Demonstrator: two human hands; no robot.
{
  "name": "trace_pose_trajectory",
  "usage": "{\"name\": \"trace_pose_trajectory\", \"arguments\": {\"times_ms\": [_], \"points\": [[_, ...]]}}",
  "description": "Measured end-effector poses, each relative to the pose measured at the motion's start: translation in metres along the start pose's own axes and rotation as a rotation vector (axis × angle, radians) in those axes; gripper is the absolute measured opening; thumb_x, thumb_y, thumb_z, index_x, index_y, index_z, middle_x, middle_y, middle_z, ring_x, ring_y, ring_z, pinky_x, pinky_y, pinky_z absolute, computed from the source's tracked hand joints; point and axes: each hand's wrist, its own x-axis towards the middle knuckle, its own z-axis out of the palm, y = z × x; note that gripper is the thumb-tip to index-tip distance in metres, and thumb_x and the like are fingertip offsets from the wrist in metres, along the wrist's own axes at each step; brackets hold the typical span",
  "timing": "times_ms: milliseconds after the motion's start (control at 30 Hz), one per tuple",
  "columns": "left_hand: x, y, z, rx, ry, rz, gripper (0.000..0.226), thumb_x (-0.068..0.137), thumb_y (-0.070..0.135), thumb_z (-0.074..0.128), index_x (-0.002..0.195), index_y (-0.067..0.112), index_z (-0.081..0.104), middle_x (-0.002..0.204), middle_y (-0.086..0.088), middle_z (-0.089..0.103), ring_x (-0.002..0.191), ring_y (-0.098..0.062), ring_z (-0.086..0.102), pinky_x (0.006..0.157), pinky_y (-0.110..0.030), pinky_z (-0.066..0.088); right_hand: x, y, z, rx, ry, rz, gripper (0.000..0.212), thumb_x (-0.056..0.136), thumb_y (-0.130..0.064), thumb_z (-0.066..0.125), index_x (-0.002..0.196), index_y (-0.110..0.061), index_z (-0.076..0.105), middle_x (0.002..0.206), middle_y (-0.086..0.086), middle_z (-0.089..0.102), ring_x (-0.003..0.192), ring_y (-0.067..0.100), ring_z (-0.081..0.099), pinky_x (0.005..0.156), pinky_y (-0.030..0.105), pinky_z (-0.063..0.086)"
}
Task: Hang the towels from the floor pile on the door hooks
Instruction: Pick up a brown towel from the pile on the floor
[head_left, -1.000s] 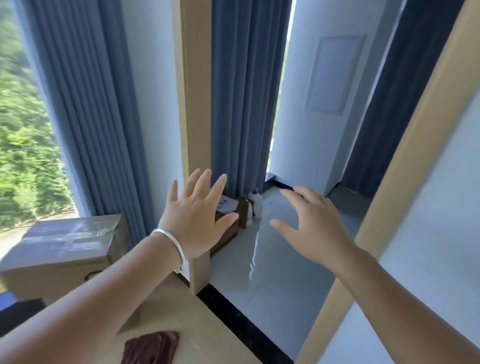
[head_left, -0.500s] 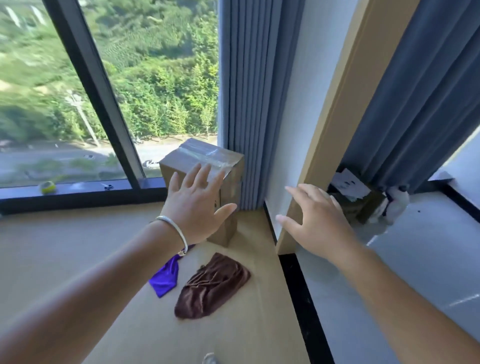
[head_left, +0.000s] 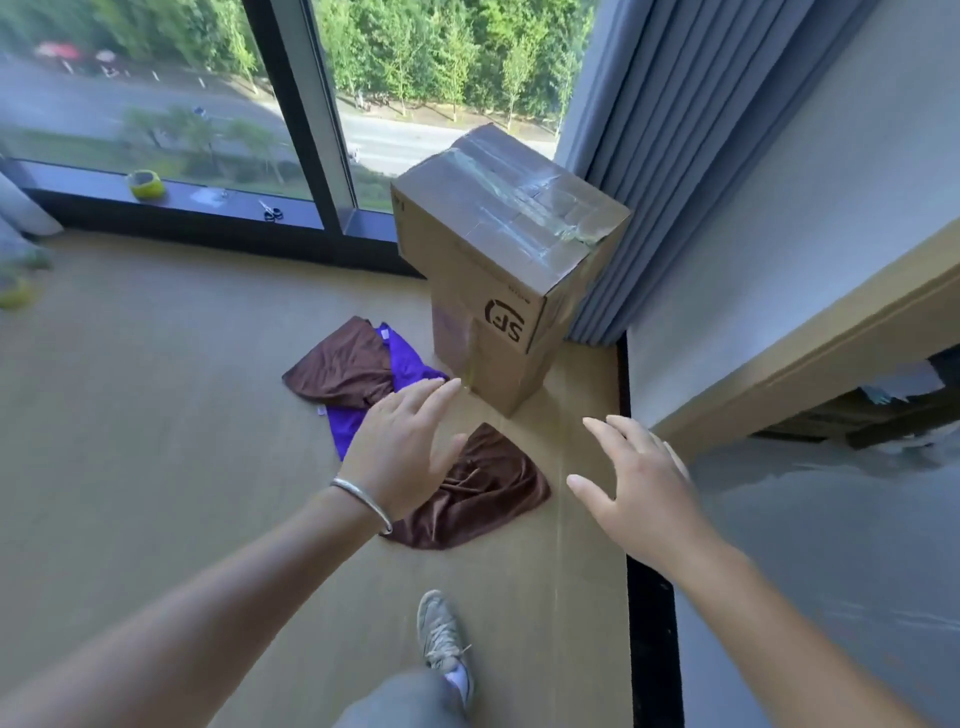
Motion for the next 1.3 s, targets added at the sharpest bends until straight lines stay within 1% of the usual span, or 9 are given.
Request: {"name": "trace_pose_trajectory", "arguments": {"times_ms": [134,401,534,634,734,935,1068,1202,1302], "points": [[0.009,-0.054,0.097,-0.055,-0.114,-0.057,0.053,0.083,0.031,0.065,0.131,0.011,0.055,0.128,-0.006,0.06,0.115,-0.024,0.058,0.095,-0.033,0.045,0.054,0.024,0.093,0.009,-0.119,0.024,0.063,0.089,-0.051,0.055,0.145,-0.031,0.034,0.149,-0.004,0.034,0.138,0.013,0.028,0.117,0.038,0.016],[0.012,-0.15,0.326,-0.107,-0.301,-0.182,0.044,0.082,0.022,0.071,0.123,0.013,0.061,0.117,-0.004,0.066,0.1,-0.027,0.064,0.081,-0.031,0.05,0.143,0.107,0.321,-0.039,-0.341,-0.015,0.064,0.09,-0.051,0.051,0.148,-0.031,0.03,0.151,-0.005,0.032,0.139,0.013,0.026,0.116,0.036,0.02],[0.044,-0.197,0.463,-0.067,-0.314,-0.156,0.043,0.088,0.024,0.061,0.13,0.015,0.057,0.126,-0.005,0.062,0.112,-0.027,0.059,0.091,-0.036,0.047,0.193,0.166,0.445,-0.115,-0.399,-0.049,0.065,0.089,-0.051,0.051,0.147,-0.032,0.03,0.151,-0.004,0.032,0.139,0.016,0.027,0.115,0.038,0.021],[0.078,-0.225,0.55,-0.028,-0.348,-0.144,0.043,0.09,0.029,0.055,0.132,0.017,0.054,0.127,-0.006,0.06,0.113,-0.029,0.057,0.09,-0.039,0.047,0.226,0.213,0.52,-0.165,-0.425,-0.049,0.064,0.088,-0.051,0.053,0.145,-0.031,0.033,0.151,-0.003,0.033,0.138,0.018,0.029,0.114,0.04,0.024],[0.121,-0.248,0.628,0.062,-0.412,-0.117,0.046,0.092,0.034,0.051,0.137,0.026,0.047,0.136,0.0,0.052,0.12,-0.024,0.051,0.094,-0.036,0.042,0.257,0.256,0.583,-0.169,-0.449,-0.012,0.061,0.088,-0.049,0.055,0.142,-0.029,0.036,0.148,-0.002,0.036,0.135,0.021,0.034,0.107,0.037,0.034],[0.211,-0.27,0.735,0.191,-0.535,-0.034,0.054,0.09,0.034,0.051,0.142,0.033,0.034,0.145,0.004,0.038,0.128,-0.022,0.04,0.093,-0.035,0.041,0.313,0.307,0.663,-0.065,-0.394,0.342,0.067,0.082,-0.054,0.064,0.135,-0.022,0.038,0.132,0.002,0.046,0.121,0.025,0.049,0.088,0.037,0.045],[0.237,-0.275,0.777,0.296,-0.604,0.063,0.077,0.085,0.041,0.061,0.148,0.033,0.017,0.15,0.002,0.025,0.137,-0.022,0.029,0.099,-0.043,0.043,0.33,0.317,0.689,-0.222,-0.358,0.244,0.056,0.077,-0.053,0.07,0.115,-0.023,0.041,0.12,0.001,0.047,0.114,0.024,0.05,0.082,0.036,0.046],[0.245,-0.279,0.786,0.398,-0.561,0.1,0.071,0.077,0.048,0.071,0.135,0.029,0.037,0.131,0.0,0.044,0.121,-0.022,0.043,0.087,-0.039,0.046,0.331,0.314,0.696,-0.17,-0.392,0.243,0.051,0.082,-0.025,0.071,0.119,-0.019,0.036,0.12,0.004,0.047,0.11,0.026,0.055,0.082,0.034,0.045],[0.246,-0.278,0.781,0.461,-0.6,0.067,0.044,0.081,0.047,0.068,0.117,0.026,0.052,0.118,0.001,0.058,0.112,-0.022,0.054,0.081,-0.034,0.039,0.327,0.308,0.695,-0.167,-0.407,0.303,0.02,0.087,-0.009,0.054,0.096,-0.019,0.039,0.109,0.008,0.061,0.101,0.029,0.062,0.072,0.03,0.042]]}}
